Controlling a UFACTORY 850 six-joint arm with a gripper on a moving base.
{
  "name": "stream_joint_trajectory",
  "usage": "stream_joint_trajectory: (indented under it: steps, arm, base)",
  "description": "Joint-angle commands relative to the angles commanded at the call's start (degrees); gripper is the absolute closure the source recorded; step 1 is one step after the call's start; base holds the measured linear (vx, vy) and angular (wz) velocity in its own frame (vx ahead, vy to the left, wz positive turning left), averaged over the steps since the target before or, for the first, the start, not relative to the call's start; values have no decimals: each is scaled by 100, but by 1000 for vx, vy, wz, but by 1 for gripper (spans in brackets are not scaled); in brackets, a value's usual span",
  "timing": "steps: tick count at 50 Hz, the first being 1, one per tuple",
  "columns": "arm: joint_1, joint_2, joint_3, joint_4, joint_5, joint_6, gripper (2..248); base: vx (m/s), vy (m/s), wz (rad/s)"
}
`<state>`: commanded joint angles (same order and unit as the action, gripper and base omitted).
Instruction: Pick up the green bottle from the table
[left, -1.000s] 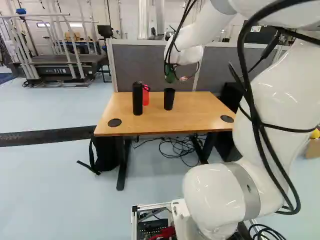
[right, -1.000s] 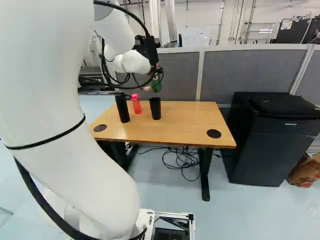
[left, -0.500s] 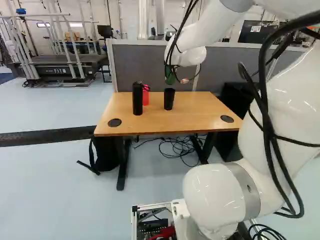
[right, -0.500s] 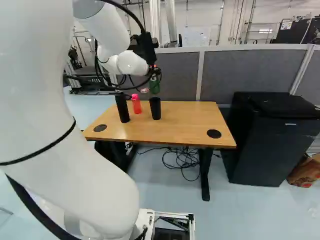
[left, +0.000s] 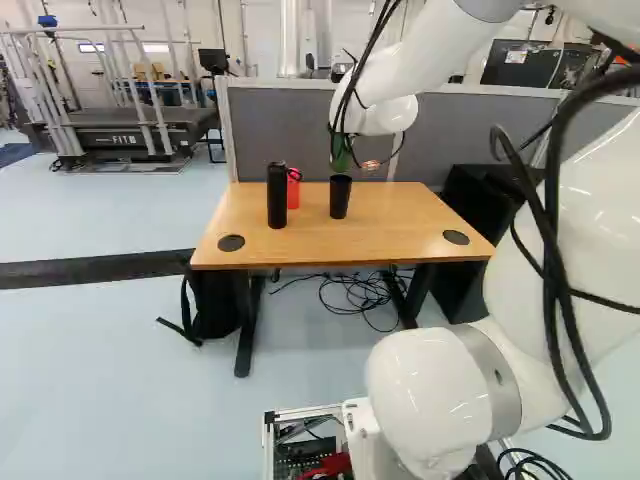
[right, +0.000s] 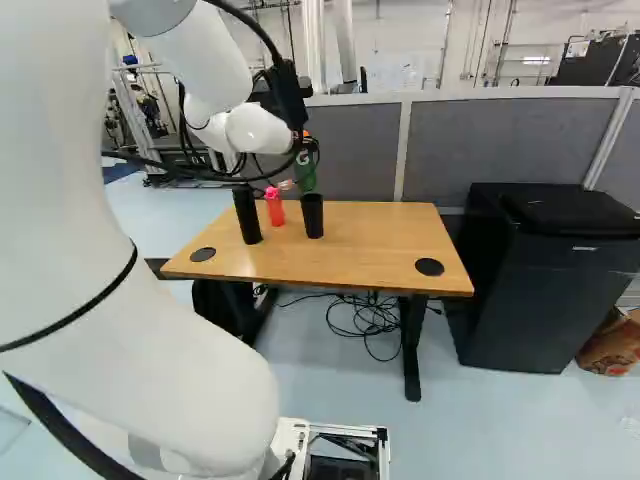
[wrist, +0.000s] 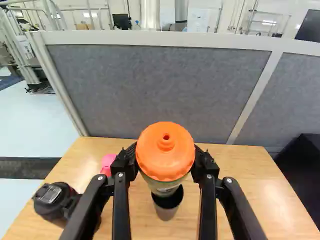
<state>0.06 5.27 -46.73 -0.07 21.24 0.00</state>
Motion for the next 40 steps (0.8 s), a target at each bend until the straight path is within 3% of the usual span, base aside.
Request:
stream_joint_trajectory:
  steps: [40]
  arm:
    - [0, 0, 0, 0, 0, 0, 127]
  base:
    - [-234, 105, 6]
